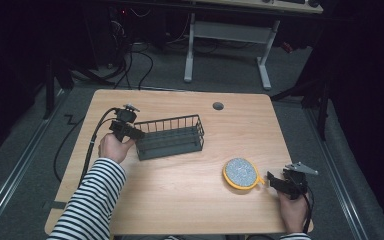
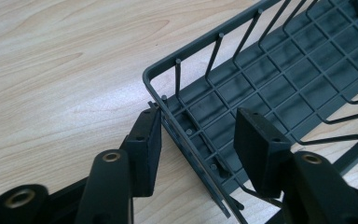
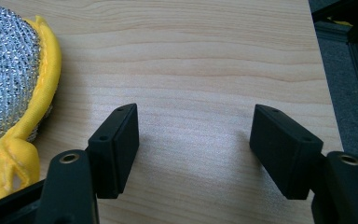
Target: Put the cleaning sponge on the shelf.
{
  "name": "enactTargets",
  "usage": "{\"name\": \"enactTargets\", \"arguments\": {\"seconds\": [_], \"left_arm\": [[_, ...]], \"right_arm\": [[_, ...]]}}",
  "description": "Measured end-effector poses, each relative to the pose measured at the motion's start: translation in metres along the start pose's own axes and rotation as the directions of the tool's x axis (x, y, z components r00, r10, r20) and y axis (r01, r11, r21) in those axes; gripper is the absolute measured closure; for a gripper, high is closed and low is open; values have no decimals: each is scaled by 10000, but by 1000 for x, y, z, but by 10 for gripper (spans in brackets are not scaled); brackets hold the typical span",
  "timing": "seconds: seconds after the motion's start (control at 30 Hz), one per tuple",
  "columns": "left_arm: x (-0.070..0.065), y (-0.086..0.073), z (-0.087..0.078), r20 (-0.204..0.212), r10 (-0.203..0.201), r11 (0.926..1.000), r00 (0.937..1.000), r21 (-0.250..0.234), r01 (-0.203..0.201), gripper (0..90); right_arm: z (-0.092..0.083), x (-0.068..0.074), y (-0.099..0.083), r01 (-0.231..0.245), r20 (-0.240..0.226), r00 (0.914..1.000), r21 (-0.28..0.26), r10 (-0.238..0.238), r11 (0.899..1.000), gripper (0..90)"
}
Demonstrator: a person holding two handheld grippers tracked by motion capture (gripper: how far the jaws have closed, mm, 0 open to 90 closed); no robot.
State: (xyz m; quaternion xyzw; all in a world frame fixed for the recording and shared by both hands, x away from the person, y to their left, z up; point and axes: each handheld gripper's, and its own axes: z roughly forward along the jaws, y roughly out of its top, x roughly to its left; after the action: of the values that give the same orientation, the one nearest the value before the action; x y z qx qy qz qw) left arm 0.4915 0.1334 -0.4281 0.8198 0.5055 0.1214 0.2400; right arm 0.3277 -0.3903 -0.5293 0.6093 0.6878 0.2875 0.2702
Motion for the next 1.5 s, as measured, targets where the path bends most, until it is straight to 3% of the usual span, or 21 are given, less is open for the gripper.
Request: {"name": "enactTargets", "arguments": {"seconds": [0.47,0.67,1.1,1.5], "left_arm": [[-2,-4,0,-144,241,9997,9996,69,-240,621],[-1,-12,2,212,182,9998,9996,21,-182,645],[-7,-21,-3,383,311,9995,9988,-96,-308,646],[-14,-35,-10,648,751,9971,9951,-181,-741,642]], "right_arm": [[0,0,0,-2,-11,10000,0,2,10000,330],[0,0,0,-1,-11,10000,1,1,10000,330],[0,0,0,1,-8,10000,1,-1,10000,330],[0,0,0,4,-10,10000,-1,-4,10000,330]]}}
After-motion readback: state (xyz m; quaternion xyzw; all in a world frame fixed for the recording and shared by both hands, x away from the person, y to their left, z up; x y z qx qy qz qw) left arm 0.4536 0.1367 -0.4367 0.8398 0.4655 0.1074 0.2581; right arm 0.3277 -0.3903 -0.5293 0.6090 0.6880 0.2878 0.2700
